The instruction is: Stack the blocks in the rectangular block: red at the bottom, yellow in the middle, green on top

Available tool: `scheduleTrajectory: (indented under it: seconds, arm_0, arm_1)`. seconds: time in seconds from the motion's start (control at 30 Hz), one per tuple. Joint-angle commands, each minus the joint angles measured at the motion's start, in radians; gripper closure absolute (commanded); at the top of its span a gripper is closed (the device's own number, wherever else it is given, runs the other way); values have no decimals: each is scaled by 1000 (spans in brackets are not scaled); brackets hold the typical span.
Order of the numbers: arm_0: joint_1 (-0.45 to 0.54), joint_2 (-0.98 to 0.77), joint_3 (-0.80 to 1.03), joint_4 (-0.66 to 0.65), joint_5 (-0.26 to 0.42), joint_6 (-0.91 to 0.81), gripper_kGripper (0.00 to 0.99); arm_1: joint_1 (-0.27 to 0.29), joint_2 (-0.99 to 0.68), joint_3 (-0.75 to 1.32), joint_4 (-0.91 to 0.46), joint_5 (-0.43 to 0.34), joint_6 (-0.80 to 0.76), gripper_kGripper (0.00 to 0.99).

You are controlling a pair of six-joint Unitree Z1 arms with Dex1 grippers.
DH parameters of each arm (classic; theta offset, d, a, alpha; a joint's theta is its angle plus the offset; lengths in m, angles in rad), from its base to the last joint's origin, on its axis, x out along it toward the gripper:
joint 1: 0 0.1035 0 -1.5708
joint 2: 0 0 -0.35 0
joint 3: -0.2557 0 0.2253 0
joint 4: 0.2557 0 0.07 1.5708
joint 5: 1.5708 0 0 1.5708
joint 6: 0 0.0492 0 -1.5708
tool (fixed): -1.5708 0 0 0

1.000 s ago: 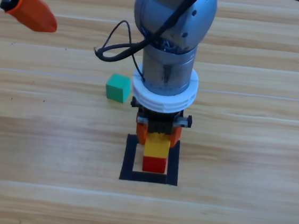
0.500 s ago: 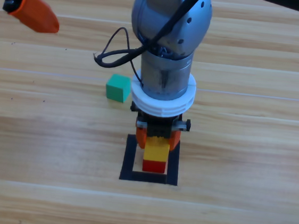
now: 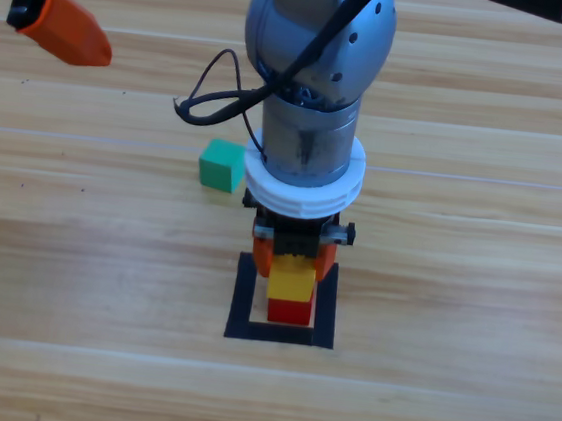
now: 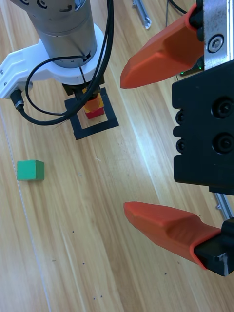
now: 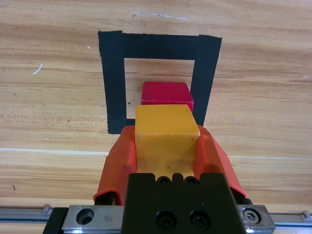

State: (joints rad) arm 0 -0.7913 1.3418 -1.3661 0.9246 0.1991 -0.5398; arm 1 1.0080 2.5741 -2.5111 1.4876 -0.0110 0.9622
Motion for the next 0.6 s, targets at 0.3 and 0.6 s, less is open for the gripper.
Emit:
scheduleTrajectory:
  seconds: [0.3,0.6]
  arm_0:
    - [17,-6,27,-18,2,-17,0]
    - [17,-3,27,-21,2,-19,0]
  arm_1:
    - [-2,87,6,11,5,-7,726]
    - [-5,55,5,13,-9,-22,0]
